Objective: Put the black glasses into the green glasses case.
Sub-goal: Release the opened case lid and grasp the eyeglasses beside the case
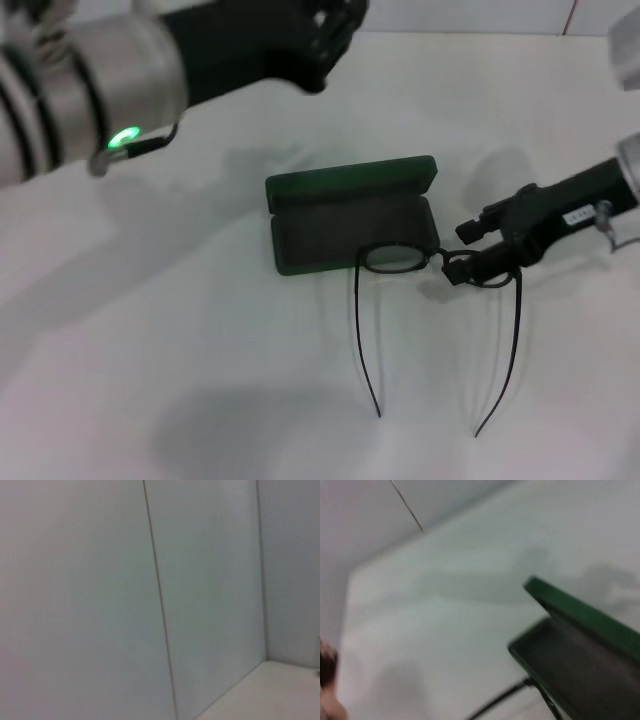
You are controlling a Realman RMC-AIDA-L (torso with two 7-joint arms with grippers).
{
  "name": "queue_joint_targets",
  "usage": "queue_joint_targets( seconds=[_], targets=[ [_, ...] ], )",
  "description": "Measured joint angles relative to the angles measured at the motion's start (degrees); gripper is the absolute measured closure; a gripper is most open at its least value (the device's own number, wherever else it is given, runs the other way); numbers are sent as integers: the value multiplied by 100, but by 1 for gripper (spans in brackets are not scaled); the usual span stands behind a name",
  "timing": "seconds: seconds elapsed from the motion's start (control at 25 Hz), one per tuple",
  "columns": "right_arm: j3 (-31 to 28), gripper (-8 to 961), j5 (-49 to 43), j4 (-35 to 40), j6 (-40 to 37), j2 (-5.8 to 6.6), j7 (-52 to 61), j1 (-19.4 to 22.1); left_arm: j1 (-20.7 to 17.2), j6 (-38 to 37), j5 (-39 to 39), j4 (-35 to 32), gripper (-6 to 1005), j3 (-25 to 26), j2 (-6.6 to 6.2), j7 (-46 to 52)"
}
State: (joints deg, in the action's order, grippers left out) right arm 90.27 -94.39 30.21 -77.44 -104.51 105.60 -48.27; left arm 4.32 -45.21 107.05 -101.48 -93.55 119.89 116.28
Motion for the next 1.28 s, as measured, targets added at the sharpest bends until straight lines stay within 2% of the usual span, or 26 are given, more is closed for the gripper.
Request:
queue_joint_targets(
  seconds=[0.2, 0.36, 0.48, 0.56, 0.6, 0.64, 0.68, 0.84, 1.0, 1.2, 1.28],
  targets=[
    [-1, 214, -840, 14, 260, -225, 521, -472, -319, -1057, -2519, 1183, 848, 626, 1, -1856],
    [-1, 263, -1373, 16, 356, -365, 915, -757, -144, -2555, -4155, 2839, 923, 1236, -1, -3140],
    [0, 388, -1781, 1, 384, -495, 1112, -923, 143, -3745, -4922, 4228, 941, 1744, -1, -3819],
    [0, 471, -2048, -28, 398, -592, 1217, -1008, 393, -4446, -5148, 5154, 939, 2073, -5, -4185],
    [0, 501, -2048, -28, 398, -592, 1217, -1008, 508, -4755, -5197, 5543, 939, 2236, -7, -4340],
    [-3, 531, -2388, -31, 442, -779, 1302, -1076, 574, -4965, -5206, 5877, 938, 2354, -8, -4450],
    [-3, 561, -2452, -17, 452, -828, 1311, -1086, 650, -5158, -5209, 6219, 938, 2481, -9, -4583],
    [-8, 667, -2776, 69, 585, -1055, 1323, -1101, 708, -5419, -5212, 6786, 938, 2603, -10, -4949],
    [9, 732, -2843, 341, 612, -1119, 1315, -999, 694, -5571, -5217, 6935, 938, 2600, -10, -5108],
    [13, 796, -2827, 766, 329, -1128, 1401, -917, 602, -5717, -5202, 6973, 938, 2607, -10, -5118],
    [12, 812, -2818, 1109, 140, -1129, 1432, -741, 580, -5731, -5203, 6978, 937, 2609, -10, -5124]
  ],
)
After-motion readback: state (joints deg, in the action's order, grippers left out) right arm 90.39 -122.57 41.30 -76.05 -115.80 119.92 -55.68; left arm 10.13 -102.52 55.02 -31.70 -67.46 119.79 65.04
